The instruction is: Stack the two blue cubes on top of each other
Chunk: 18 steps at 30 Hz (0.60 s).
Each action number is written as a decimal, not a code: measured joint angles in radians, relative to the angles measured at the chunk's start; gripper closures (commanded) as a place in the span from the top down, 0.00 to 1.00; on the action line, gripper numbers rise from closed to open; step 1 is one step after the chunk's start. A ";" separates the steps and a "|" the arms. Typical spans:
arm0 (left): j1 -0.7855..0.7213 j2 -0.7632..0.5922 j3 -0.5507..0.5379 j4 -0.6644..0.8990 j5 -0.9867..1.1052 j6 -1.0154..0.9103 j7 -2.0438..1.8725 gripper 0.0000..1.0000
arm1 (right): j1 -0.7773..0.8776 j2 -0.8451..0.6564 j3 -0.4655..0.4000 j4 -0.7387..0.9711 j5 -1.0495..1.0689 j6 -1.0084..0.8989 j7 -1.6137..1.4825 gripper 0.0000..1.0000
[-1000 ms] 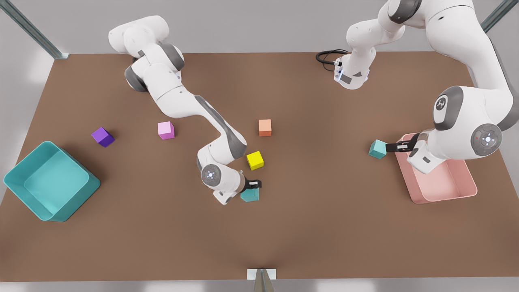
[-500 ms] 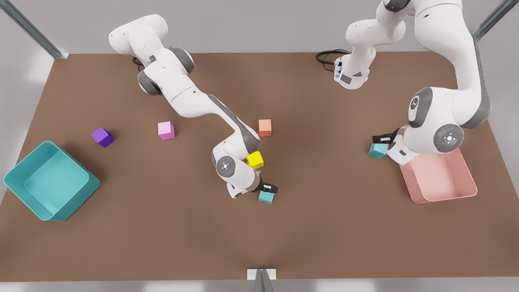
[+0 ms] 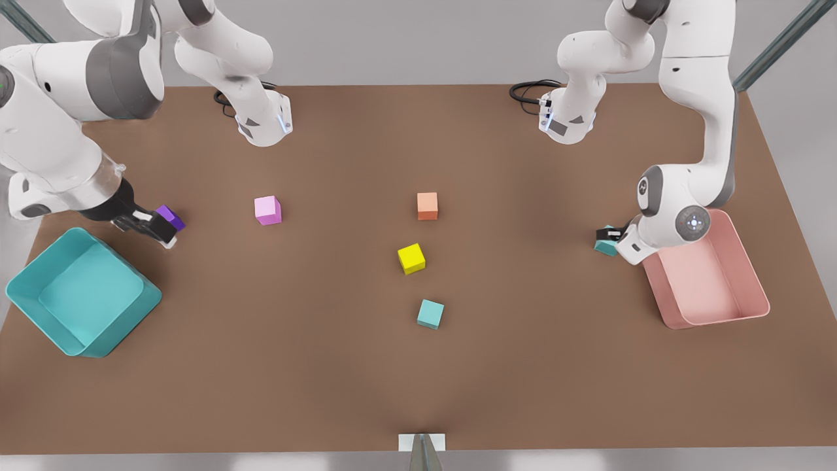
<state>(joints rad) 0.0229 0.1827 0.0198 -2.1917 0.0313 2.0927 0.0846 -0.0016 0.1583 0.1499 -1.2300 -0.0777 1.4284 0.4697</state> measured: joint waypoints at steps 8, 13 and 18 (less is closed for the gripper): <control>0.014 0.000 0.001 -0.074 -0.007 0.139 0.229 1.00 | -0.003 0.016 -0.040 -0.150 0.028 -0.028 -0.192 1.00; 0.020 0.027 0.003 -0.082 -0.003 0.185 0.346 1.00 | 0.000 0.029 -0.040 -0.142 0.033 -0.037 -0.275 1.00; 0.029 0.053 0.006 -0.086 -0.001 0.230 0.435 1.00 | 0.001 0.034 -0.040 -0.144 0.036 -0.042 -0.337 1.00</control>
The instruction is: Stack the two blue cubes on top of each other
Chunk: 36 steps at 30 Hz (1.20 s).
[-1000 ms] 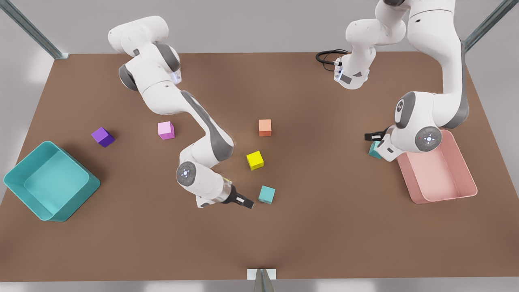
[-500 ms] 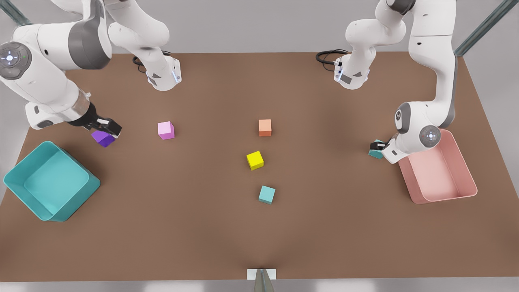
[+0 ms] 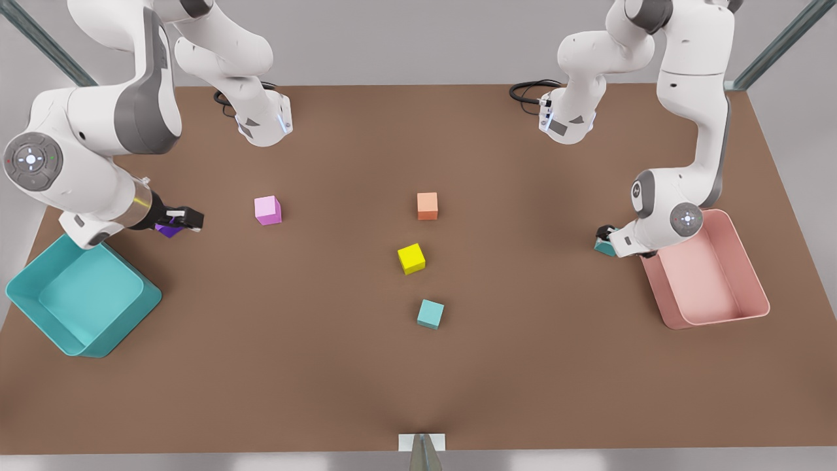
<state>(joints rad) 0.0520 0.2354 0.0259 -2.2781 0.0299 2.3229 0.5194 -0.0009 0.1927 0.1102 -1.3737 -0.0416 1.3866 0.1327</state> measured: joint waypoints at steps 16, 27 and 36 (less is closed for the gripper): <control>0.001 0.043 0.006 -0.016 -0.002 0.067 0.097 0.88 | -0.001 0.020 -0.001 -0.002 0.004 -0.002 -0.114 1.00; 0.002 0.079 0.006 -0.020 -0.005 0.105 0.112 0.88 | -0.003 0.036 -0.003 0.003 0.003 -0.001 -0.151 1.00; 0.002 0.083 0.019 -0.044 -0.005 0.111 0.119 0.88 | -0.005 0.037 -0.003 0.005 -0.002 0.002 -0.170 1.00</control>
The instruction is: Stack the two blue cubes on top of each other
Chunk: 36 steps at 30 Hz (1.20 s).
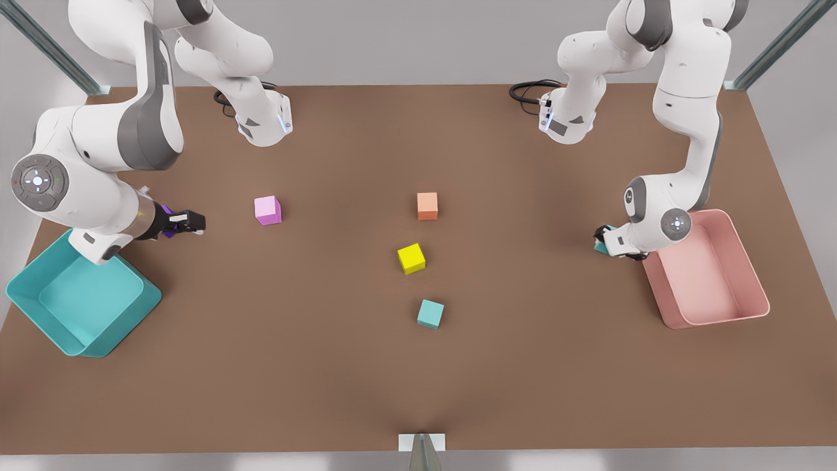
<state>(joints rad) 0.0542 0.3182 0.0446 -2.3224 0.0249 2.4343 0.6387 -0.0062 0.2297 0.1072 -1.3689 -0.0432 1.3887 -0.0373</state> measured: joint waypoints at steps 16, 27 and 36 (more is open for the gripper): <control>-0.007 0.010 0.008 -0.005 0.006 0.006 -0.005 0.68 | -0.020 0.023 0.000 0.003 0.000 0.001 -0.023 1.00; -0.276 0.089 -0.062 0.515 0.002 -0.256 -0.193 0.67 | -0.021 0.029 -0.001 0.015 -0.001 0.002 -0.031 1.00; -0.508 0.519 -0.111 1.227 -0.004 -0.572 -0.521 0.67 | -0.022 0.029 -0.001 0.014 0.001 0.002 -0.036 1.00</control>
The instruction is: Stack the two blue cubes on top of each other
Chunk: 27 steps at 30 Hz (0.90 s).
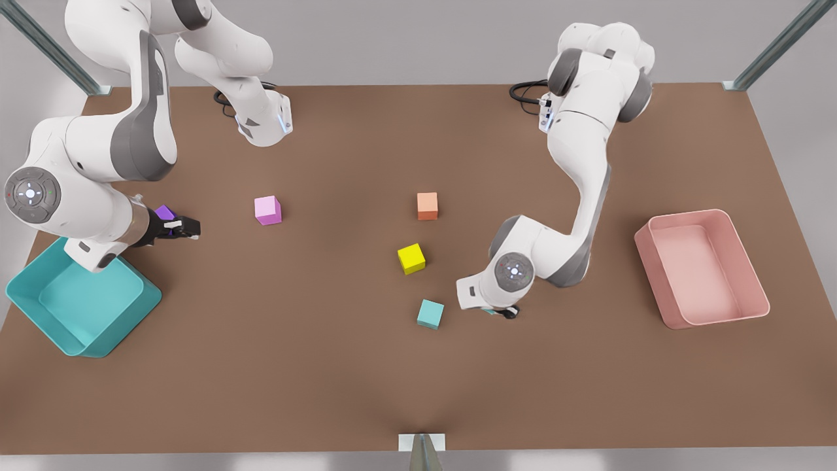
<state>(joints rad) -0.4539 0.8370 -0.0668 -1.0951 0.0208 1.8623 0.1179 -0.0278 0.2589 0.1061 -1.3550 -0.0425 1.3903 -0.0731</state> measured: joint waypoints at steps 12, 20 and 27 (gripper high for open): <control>-0.150 0.120 0.022 0.141 -0.001 0.094 -0.340 0.67 | -0.003 0.000 0.000 -0.005 0.003 -0.002 -0.005 1.00; -0.164 0.191 0.024 0.212 -0.001 0.218 -0.489 0.67 | -0.005 0.000 0.000 -0.009 0.005 -0.003 -0.007 1.00; -0.163 0.202 0.022 0.198 0.001 0.247 -0.577 0.67 | -0.004 0.000 0.000 -0.010 0.005 -0.004 -0.007 1.00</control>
<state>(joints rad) -0.6167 1.0393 -0.0445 -0.8966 0.0219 2.1092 -0.4595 -0.0322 0.2589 0.1057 -1.3651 -0.0374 1.3863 -0.0804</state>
